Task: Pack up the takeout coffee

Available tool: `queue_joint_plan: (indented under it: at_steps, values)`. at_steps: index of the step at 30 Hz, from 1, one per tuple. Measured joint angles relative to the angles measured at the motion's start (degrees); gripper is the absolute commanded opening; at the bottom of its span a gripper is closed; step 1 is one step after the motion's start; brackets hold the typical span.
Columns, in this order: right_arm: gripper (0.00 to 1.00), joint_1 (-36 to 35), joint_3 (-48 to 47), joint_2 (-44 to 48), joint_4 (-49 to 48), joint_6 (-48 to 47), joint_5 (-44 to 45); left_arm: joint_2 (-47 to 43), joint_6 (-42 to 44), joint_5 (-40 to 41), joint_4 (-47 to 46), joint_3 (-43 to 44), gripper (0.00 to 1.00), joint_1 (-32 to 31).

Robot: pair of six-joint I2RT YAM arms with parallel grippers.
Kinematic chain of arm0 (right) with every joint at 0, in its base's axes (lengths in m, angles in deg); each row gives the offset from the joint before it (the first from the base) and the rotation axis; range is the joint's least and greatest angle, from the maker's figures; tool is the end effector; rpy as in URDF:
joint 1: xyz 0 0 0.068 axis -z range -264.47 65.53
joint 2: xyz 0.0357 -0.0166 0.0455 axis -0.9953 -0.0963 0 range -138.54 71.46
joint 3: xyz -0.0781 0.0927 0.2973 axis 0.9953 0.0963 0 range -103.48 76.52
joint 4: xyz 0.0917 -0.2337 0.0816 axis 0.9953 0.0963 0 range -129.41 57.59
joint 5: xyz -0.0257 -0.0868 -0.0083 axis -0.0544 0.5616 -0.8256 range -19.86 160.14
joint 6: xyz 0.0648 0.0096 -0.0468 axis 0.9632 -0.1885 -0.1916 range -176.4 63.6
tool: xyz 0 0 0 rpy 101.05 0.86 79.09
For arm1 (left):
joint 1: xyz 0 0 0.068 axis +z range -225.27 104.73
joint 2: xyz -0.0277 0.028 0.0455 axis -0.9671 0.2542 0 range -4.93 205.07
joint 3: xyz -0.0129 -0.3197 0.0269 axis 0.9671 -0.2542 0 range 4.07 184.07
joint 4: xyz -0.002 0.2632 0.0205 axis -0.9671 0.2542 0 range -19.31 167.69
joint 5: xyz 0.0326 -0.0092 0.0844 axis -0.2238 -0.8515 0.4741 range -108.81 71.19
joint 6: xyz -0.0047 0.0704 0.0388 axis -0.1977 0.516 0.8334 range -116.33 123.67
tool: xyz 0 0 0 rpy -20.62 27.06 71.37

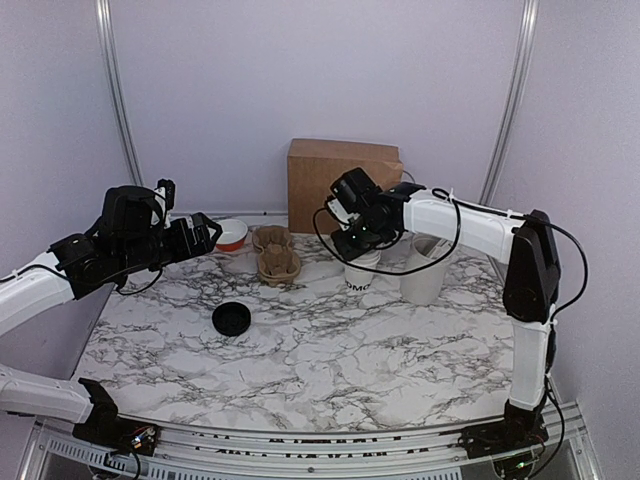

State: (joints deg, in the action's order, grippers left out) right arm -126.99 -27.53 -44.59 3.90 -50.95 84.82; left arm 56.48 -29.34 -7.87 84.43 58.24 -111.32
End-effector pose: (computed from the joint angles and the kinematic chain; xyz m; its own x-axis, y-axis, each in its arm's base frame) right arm 0.3752 0.3200 0.2863 -0.6551 -0.4763 -0.5865 -0.4876 0.8595 -0.1534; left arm 0.2149 -0.1400 0.3663 -0.4794 -0.3127 -0.8200 0.2067 0.8678 -0.4518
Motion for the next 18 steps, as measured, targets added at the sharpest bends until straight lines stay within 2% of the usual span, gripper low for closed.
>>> queue_joint_plan:
  at_steps: [12,18]
  values:
    - [0.00,0.00,-0.39,-1.46,0.79,-0.79,0.48,0.04,-0.04,-0.02,0.00,0.00,0.99,0.04]
    - [0.00,-0.02,-0.42,-1.46,1.03,-0.85,1.75,0.07,-0.07,-0.20,0.00,0.00,0.99,0.17]
